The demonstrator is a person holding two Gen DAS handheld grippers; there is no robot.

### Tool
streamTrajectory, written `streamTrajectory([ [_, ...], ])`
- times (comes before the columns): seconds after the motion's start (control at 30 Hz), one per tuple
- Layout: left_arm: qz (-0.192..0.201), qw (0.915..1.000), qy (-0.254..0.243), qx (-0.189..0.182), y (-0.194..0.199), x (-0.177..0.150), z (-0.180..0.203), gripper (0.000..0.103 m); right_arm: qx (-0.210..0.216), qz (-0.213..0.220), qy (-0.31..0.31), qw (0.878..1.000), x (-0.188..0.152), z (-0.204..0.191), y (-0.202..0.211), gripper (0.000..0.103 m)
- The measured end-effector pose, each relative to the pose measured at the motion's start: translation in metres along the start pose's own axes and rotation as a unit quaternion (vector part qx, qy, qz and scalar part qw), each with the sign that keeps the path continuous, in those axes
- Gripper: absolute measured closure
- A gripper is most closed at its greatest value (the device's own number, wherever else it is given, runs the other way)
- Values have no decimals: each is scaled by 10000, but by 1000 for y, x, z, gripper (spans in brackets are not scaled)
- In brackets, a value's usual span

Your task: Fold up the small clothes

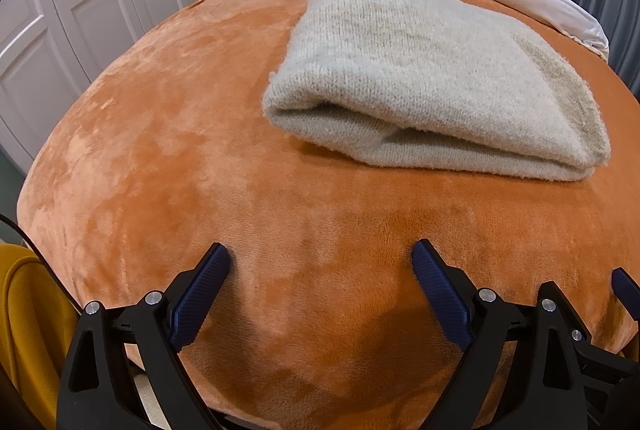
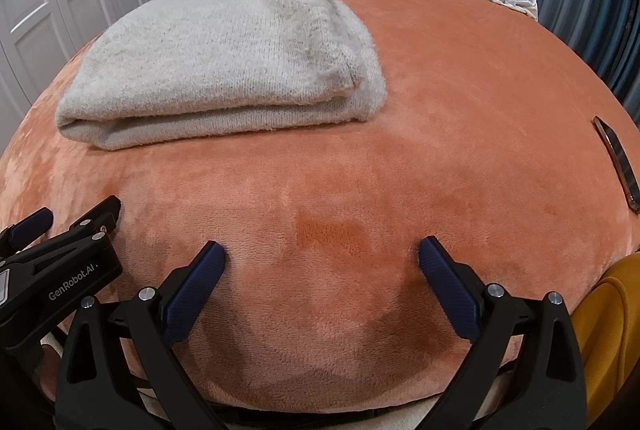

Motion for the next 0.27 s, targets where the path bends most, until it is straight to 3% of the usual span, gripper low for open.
streamTrajectory([
  [0.27,178,9997,-62,147,16,7,2,13,-36,371,40,9993,13,-1,21,8],
])
Point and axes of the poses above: each gripper's, at about its wrist camera, not at the fingertips, and y roughly against the way its jaws point, z to its right, x to its top, the point moved 7 cm from there along -y, roughly the way its jaws point, and after that the axes turned 1 degree about z, right-handed, at the moved point
